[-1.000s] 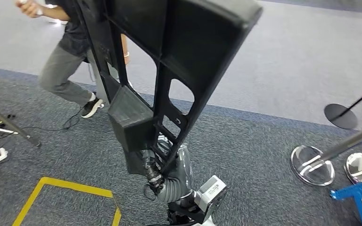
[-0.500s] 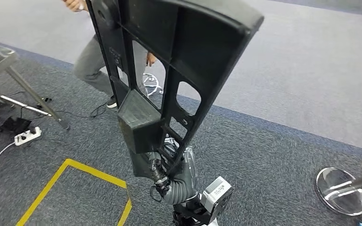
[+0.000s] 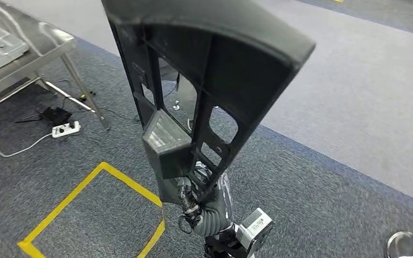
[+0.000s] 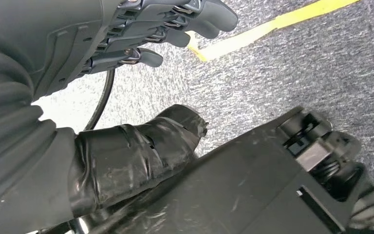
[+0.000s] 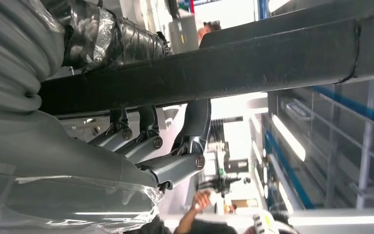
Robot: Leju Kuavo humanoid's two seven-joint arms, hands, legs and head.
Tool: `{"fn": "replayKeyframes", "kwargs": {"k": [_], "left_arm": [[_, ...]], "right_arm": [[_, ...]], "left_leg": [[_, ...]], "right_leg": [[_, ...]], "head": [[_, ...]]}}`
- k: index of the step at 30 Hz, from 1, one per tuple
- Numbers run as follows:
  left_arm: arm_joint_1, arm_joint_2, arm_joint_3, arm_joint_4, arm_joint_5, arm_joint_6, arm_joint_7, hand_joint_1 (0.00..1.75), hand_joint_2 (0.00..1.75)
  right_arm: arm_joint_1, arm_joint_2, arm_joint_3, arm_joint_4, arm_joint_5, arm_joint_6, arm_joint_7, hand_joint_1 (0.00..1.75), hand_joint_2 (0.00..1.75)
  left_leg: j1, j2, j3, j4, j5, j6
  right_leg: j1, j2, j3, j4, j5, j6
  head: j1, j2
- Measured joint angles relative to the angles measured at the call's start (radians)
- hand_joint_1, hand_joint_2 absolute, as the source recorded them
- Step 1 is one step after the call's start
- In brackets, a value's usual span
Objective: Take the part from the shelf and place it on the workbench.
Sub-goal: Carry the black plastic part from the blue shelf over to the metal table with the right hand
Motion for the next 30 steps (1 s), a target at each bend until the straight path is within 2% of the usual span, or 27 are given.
{"fn": "replayKeyframes", "kwargs": {"k": [2, 3, 4, 5, 7, 9, 11, 12, 13, 14, 15, 17, 19, 20, 21, 22, 24, 25, 26, 27, 28, 29, 30], "left_arm": [[-0.002, -0.002, -0.004, 0.000, -0.013, -0.003, 0.005, 0.00, 1.75], [-0.004, -0.003, -0.005, 0.000, -0.017, -0.004, 0.006, 0.00, 1.75], [-0.006, -0.003, -0.006, 0.000, -0.019, -0.004, 0.007, 0.00, 1.75], [-0.007, -0.003, -0.008, 0.000, -0.021, -0.003, 0.007, 0.00, 1.75], [-0.006, -0.003, -0.016, 0.000, -0.026, -0.004, 0.005, 0.00, 1.75], [-0.008, -0.003, -0.025, 0.000, -0.029, -0.010, -0.004, 0.00, 1.75], [-0.013, -0.005, -0.029, 0.000, -0.026, -0.019, -0.014, 0.00, 1.75], [-0.017, -0.007, -0.030, 0.000, -0.024, -0.021, -0.014, 0.00, 1.75], [-0.019, -0.010, -0.030, 0.000, -0.022, -0.021, -0.008, 0.00, 1.75], [-0.020, -0.013, -0.031, 0.000, -0.019, -0.020, -0.001, 0.00, 1.75], [-0.021, -0.016, -0.031, -0.001, -0.016, -0.018, 0.006, 0.00, 1.75], [-0.023, -0.018, -0.031, -0.001, -0.010, -0.017, 0.014, 0.00, 1.75], [-0.028, -0.020, -0.031, -0.001, -0.004, -0.017, 0.015, 0.00, 1.75], [-0.030, -0.021, -0.031, -0.002, -0.003, -0.018, 0.014, 0.00, 1.75], [-0.030, -0.021, -0.031, -0.002, -0.005, -0.020, 0.014, 0.00, 1.75], [-0.030, -0.022, -0.031, -0.002, -0.008, -0.023, 0.013, 0.00, 1.75], [-0.030, -0.023, -0.031, -0.002, -0.016, -0.027, 0.013, 0.00, 1.75], [-0.031, -0.023, -0.031, -0.002, -0.018, -0.027, 0.013, 0.00, 1.75], [-0.032, -0.023, -0.031, -0.002, -0.018, -0.026, 0.012, 0.00, 1.75], [-0.032, -0.023, -0.031, -0.002, -0.016, -0.026, 0.010, 0.00, 1.75], [-0.031, -0.023, -0.031, -0.002, -0.013, -0.026, 0.010, 0.00, 1.75], [-0.028, -0.023, -0.031, -0.002, -0.008, -0.027, 0.010, 0.00, 1.75], [-0.025, -0.022, -0.031, -0.002, -0.004, -0.028, 0.011, 0.00, 1.75]], "right_arm": [[0.006, -0.004, -0.008, -0.005, -0.003, 0.005, -0.002, 1.75, 1.75], [0.009, -0.005, -0.012, -0.006, -0.005, 0.007, -0.002, 1.75, 1.75], [0.012, -0.006, -0.015, -0.007, -0.007, 0.009, -0.003, 1.75, 1.75], [0.015, -0.007, -0.017, -0.008, -0.008, 0.011, -0.003, 1.75, 1.75], [0.017, -0.007, -0.020, -0.008, -0.008, 0.015, -0.006, 1.75, 1.75], [0.018, -0.007, -0.021, -0.010, -0.004, 0.020, -0.011, 1.75, 1.75], [0.023, -0.007, -0.025, -0.011, 0.002, 0.021, -0.016, 1.75, 1.75], [0.028, -0.008, -0.028, -0.010, 0.004, 0.022, -0.019, 1.75, 1.75], [0.033, -0.009, -0.033, -0.008, 0.004, 0.024, -0.024, 1.75, 1.75], [0.036, -0.010, -0.037, -0.005, 0.004, 0.027, -0.028, 1.75, 1.75], [0.039, -0.010, -0.040, -0.003, 0.005, 0.030, -0.033, 1.75, 1.75], [0.040, -0.011, -0.041, 0.000, 0.008, 0.035, -0.038, 1.75, 1.75], [0.039, -0.010, -0.042, 0.000, 0.014, 0.037, -0.039, 1.75, 1.75], [0.039, -0.010, -0.042, 0.000, 0.017, 0.038, -0.038, 1.75, 1.75], [0.038, -0.010, -0.042, 0.000, 0.019, 0.040, -0.036, 1.75, 1.75], [0.037, -0.010, -0.042, 0.001, 0.020, 0.043, -0.033, 1.75, 1.75], [0.035, -0.010, -0.042, 0.003, 0.020, 0.059, -0.028, 1.75, 1.75], [0.035, -0.010, -0.042, 0.005, 0.018, 0.069, -0.026, 1.75, 1.75], [0.034, -0.010, -0.042, 0.008, 0.016, 0.081, -0.025, 1.75, 1.75], [0.034, -0.010, -0.042, 0.013, 0.013, 0.092, -0.024, 1.75, 1.75], [0.034, -0.010, -0.042, 0.020, 0.010, 0.100, -0.023, 1.75, 1.75], [0.034, -0.010, -0.042, 0.028, 0.007, 0.108, -0.023, 1.75, 1.75], [0.033, -0.009, -0.042, 0.034, 0.006, 0.112, -0.024, 1.75, 1.75]], "left_leg": [[0.000, -0.026, -0.003, 0.006, -0.002, -0.005], [0.000, -0.038, -0.006, 0.008, -0.002, -0.010], [0.001, -0.048, -0.010, 0.009, -0.001, -0.015], [0.001, -0.057, -0.012, 0.008, 0.000, -0.023], [0.004, -0.067, -0.017, 0.006, 0.003, -0.035], [0.002, -0.021, -0.038, 0.048, -0.023, -0.046], [0.001, 0.037, -0.090, 0.161, -0.084, -0.053], [0.003, 0.046, -0.119, 0.221, -0.108, -0.056], [0.003, 0.050, -0.136, 0.256, -0.116, -0.057], [0.004, 0.054, -0.135, 0.257, -0.106, -0.058], [0.004, 0.060, -0.115, 0.222, -0.082, -0.058], [-0.002, 0.095, -0.043, 0.093, -0.030, -0.050], [-0.010, 0.123, -0.001, 0.014, -0.013, -0.036], [-0.014, 0.123, 0.000, 0.007, -0.017, -0.029], [-0.013, 0.110, -0.002, 0.006, -0.016, -0.022], [-0.011, 0.100, 0.000, 0.002, -0.015, -0.016], [-0.004, 0.081, 0.007, -0.011, -0.008, -0.003], [-0.002, 0.073, 0.010, -0.016, -0.006, 0.001], [-0.002, 0.063, 0.011, -0.017, -0.004, 0.004], [-0.002, 0.052, 0.010, -0.018, -0.004, 0.005], [-0.003, 0.039, 0.010, -0.017, -0.004, 0.005], [-0.003, 0.024, 0.010, -0.017, -0.005, 0.005], [-0.003, 0.008, 0.011, -0.016, -0.005, 0.005]], "right_leg": [[-0.003, 0.044, 0.054, -0.134, 0.064, -0.008], [-0.004, 0.065, 0.073, -0.182, 0.081, -0.011], [-0.004, 0.080, 0.082, -0.207, 0.085, -0.013], [-0.002, 0.079, 0.083, -0.211, 0.083, -0.016], [-0.003, 0.060, 0.089, -0.217, 0.087, -0.025], [-0.007, 0.034, 0.099, -0.227, 0.092, -0.038], [-0.003, 0.003, 0.103, -0.229, 0.091, -0.045], [-0.001, -0.013, 0.103, -0.229, 0.089, -0.048], [0.000, -0.028, 0.103, -0.228, 0.088, -0.048], [0.001, -0.043, 0.104, -0.228, 0.086, -0.048], [0.001, -0.055, 0.105, -0.227, 0.084, -0.047], [0.004, -0.076, 0.111, -0.226, 0.077, -0.041], [0.010, -0.092, 0.114, -0.223, 0.072, -0.032], [0.012, -0.100, 0.115, -0.224, 0.070, -0.027], [0.013, -0.108, 0.118, -0.224, 0.068, -0.021], [0.011, -0.106, 0.121, -0.225, 0.065, -0.014], [0.008, -0.070, 0.112, -0.192, 0.039, -0.002], [0.006, -0.043, 0.095, -0.152, 0.015, 0.001], [0.006, -0.023, 0.066, -0.088, -0.018, 0.001], [0.006, -0.014, 0.034, -0.022, -0.046, 0.000], [0.006, -0.011, 0.007, 0.030, -0.062, -0.001], [0.007, -0.009, -0.008, 0.052, -0.058, -0.002], [0.007, -0.006, -0.002, 0.029, -0.033, -0.005]], "head": [[0.003, 0.000], [0.004, 0.000], [0.005, 0.000], [0.005, 0.000], [0.005, 0.000], [0.002, 0.000], [-0.004, 0.000], [-0.004, 0.000], [-0.004, 0.000], [-0.004, 0.000], [-0.004, 0.000], [-0.005, 0.000], [-0.003, 0.000], [-0.002, 0.000], [-0.001, 0.000], [0.001, 0.000], [0.004, 0.000], [0.008, 0.000], [0.012, 0.000], [0.015, 0.000], [0.017, 0.000], [0.017, 0.000], [0.018, 0.000]]}}
